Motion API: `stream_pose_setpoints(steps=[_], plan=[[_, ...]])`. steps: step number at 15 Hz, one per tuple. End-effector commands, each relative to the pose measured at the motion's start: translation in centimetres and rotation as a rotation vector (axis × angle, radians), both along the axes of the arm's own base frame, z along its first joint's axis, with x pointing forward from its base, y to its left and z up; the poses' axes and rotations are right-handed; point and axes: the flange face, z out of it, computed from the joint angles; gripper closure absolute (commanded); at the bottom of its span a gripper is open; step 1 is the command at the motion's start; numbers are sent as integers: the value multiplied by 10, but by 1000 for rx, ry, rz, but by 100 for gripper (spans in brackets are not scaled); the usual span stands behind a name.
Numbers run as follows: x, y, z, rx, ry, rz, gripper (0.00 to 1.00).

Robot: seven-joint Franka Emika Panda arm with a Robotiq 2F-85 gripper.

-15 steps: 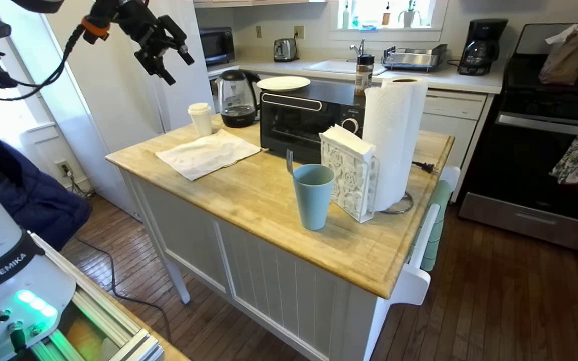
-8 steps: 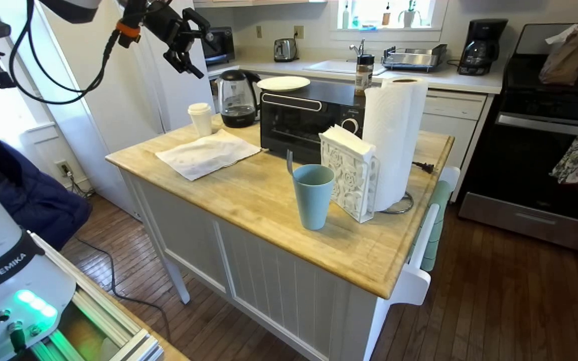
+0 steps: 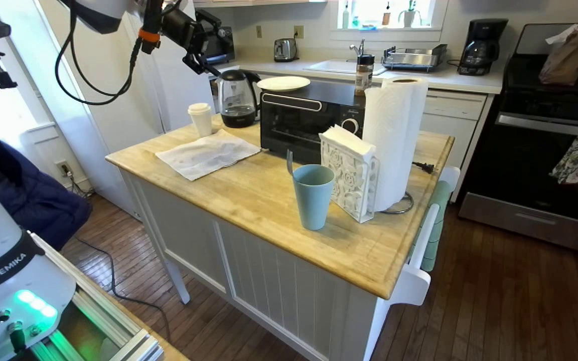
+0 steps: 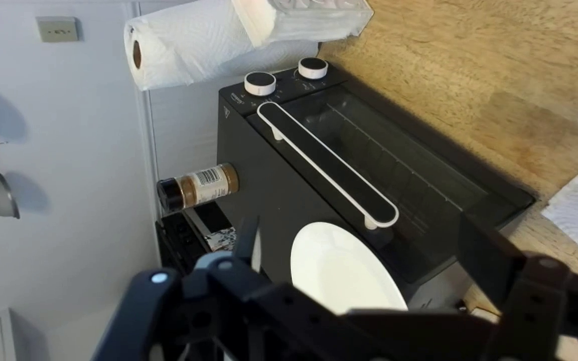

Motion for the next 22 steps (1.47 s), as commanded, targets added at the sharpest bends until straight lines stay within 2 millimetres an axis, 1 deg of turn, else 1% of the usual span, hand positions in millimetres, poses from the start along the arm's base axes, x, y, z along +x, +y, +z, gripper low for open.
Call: stream_pose_setpoints(steps=[1,2,3,6,13,15,17,22], plan=[[34,10,-12,-30,-2,-10,0],[42,12,-13,-42,-23,14,0],[21,8,-10,-9,6,6,0],[35,10,-16,-20,2,16,0],[37,11,-15,-18,-2,17,0],[43,8,-19,-5,-1,-35,0],[50,5,-26,21,-1,-42,0],[71,6,-46,67,15,48,0]])
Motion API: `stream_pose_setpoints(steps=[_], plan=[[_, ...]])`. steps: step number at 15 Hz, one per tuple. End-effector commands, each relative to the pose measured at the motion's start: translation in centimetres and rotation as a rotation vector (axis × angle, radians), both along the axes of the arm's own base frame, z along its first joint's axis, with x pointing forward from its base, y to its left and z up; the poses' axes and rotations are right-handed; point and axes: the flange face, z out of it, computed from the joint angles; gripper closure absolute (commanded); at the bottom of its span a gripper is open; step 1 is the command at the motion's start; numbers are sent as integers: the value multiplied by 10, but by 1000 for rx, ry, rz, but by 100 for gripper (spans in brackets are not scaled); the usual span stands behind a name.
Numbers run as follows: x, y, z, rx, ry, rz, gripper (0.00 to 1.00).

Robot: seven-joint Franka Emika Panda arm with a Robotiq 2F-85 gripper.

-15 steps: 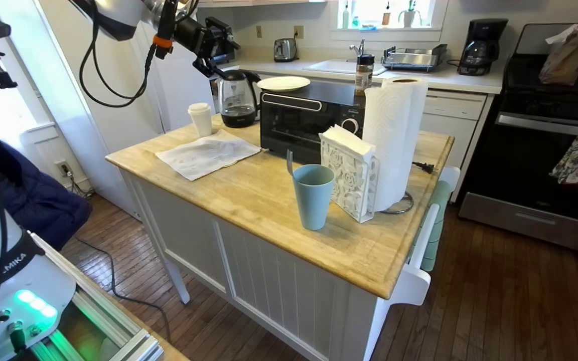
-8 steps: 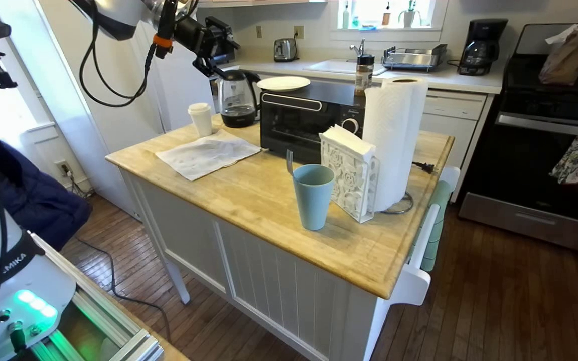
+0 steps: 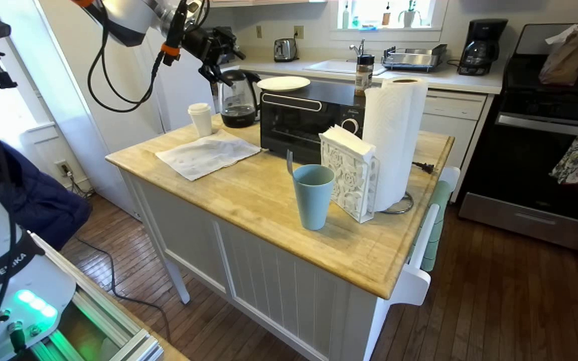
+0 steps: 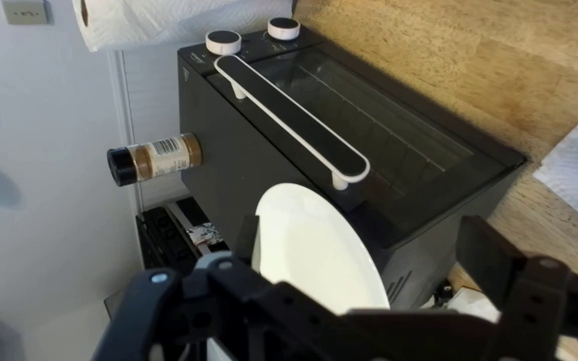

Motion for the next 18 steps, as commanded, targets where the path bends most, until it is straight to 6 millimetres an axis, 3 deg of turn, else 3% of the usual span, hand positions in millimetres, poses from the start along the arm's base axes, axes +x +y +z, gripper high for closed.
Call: stream_pose_setpoints(steps=[1,5,16,18], plan=[[24,3,-15,40,13,75,0],[44,0,-28,65,30,126,0],[87,-15,-30,76,62,171,0],[92,-15,-33,75,69,175,6]])
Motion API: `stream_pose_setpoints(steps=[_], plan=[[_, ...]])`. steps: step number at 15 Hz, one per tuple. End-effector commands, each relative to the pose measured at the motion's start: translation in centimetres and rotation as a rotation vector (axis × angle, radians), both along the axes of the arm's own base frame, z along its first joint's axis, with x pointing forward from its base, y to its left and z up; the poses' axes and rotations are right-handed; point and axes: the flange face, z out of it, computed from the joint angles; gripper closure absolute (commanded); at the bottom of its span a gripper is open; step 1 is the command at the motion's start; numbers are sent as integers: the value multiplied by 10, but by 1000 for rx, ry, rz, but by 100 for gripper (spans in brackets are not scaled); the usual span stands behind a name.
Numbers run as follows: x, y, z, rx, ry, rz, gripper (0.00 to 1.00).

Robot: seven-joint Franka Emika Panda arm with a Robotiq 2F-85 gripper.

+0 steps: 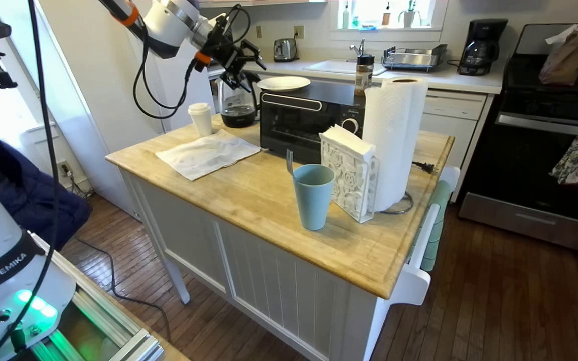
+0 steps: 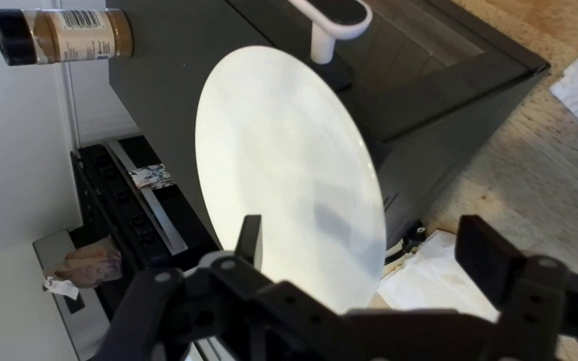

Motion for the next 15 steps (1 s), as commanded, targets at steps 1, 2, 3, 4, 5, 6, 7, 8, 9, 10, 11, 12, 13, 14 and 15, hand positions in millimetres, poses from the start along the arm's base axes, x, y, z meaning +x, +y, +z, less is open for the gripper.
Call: stream_pose_setpoints(steps=[1,2,3,4,5,6,7,8,9,10,11,12,13,14,15], plan=[[17,0,-4,16,22,17,7],[18,-1,-6,15,23,19,14],[20,-1,-7,15,25,21,16],[21,-1,-7,16,26,21,22],[23,-2,-8,16,26,21,23],[24,-2,-9,16,29,24,29],[25,-2,-9,16,30,23,34],[25,-2,-10,17,32,24,34],[26,-2,-10,18,34,23,40],[27,-2,-10,20,35,23,38],[27,-2,-10,22,37,23,39],[27,-3,-10,22,38,23,44],[27,-3,-10,21,38,23,46],[27,-3,-10,22,38,21,49],[27,-3,-10,22,38,21,48]])
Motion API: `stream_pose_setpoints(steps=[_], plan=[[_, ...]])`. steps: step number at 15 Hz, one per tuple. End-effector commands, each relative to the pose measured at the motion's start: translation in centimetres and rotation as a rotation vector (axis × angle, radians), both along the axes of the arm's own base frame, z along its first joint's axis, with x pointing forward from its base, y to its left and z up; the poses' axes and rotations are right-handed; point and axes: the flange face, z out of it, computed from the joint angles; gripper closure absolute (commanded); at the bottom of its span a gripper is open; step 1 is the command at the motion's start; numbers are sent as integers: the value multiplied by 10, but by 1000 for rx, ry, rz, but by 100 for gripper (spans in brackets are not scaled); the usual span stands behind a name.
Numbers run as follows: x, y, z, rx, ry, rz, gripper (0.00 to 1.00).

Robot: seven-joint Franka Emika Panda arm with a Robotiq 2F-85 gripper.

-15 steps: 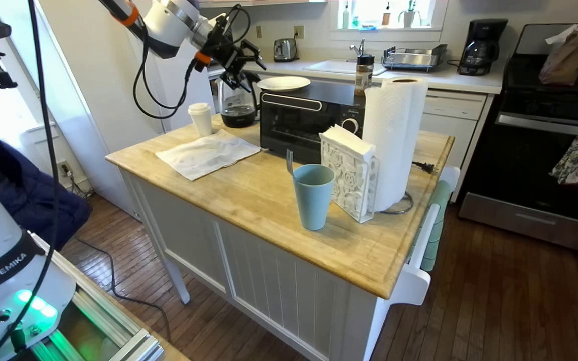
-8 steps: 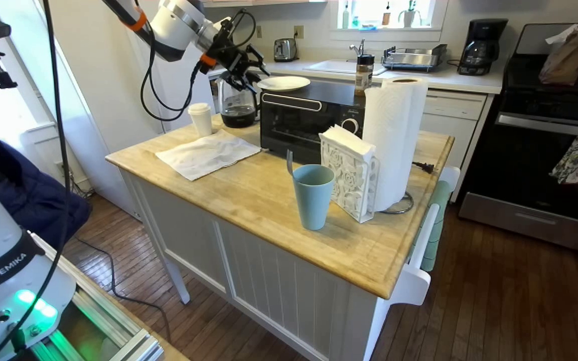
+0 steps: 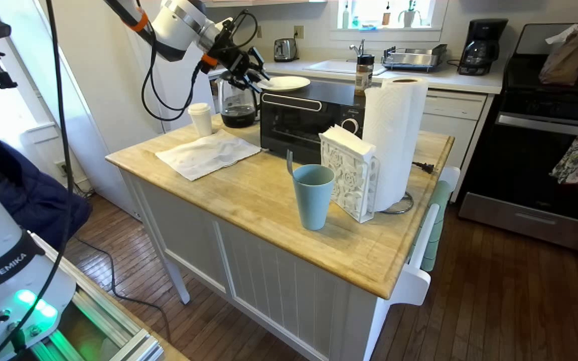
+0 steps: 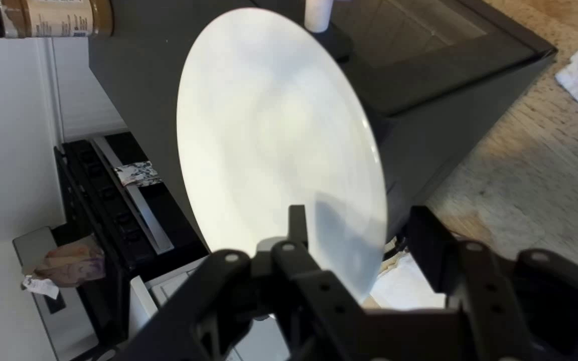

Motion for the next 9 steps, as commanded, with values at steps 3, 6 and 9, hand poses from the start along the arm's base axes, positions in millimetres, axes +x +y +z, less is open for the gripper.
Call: stream_pose_setpoints(steps=[3,6,9], plan=[[9,-1,1,15,9,7,60],[9,-2,1,13,9,6,74],[9,-2,0,10,10,4,80]])
